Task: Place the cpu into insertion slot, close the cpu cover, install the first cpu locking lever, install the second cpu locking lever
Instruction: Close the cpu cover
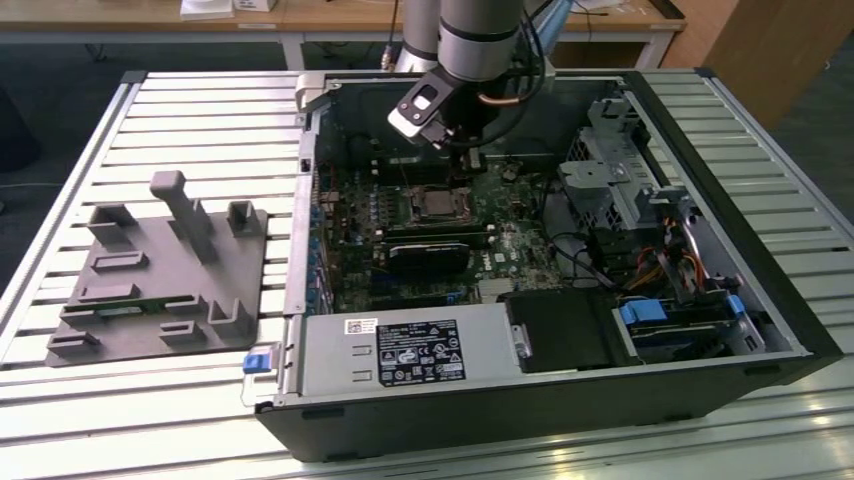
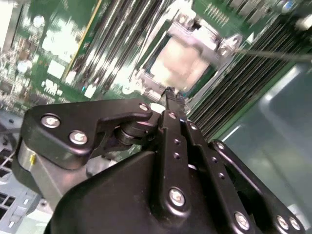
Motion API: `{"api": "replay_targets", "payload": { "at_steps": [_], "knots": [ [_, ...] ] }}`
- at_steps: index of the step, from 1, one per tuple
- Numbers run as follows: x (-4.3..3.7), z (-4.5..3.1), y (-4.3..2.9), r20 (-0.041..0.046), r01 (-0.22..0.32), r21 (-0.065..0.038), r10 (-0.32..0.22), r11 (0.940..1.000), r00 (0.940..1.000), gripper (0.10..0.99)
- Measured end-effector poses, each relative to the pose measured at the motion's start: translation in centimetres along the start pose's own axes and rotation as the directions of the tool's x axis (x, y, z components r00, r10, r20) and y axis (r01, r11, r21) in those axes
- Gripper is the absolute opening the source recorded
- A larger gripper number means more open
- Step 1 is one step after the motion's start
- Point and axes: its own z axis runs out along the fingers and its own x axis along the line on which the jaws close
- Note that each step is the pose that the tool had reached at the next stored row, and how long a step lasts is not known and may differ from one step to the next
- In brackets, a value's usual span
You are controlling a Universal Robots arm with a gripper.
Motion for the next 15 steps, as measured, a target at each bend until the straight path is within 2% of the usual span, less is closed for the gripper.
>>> {"api": "replay_targets", "payload": {
  "at_steps": [2,9,12,15],
  "knots": [
    [0.04,0.14,-0.53,-0.0003,0.0,0.0,0.0,1.0,1.0,0.106],
    [0.05,1.34,-1.26,-0.0003,0.0,0.001,0.0,1.0,1.0,0.106],
    [0.09,1.54,-2.14,0.0,0.0,0.001,0.0,1.0,1.0,0.106],
    [0.11,1.6,-2.36,-0.0003,0.0,0.001,0.0,1.0,1.0,0.106]
  ]
}}
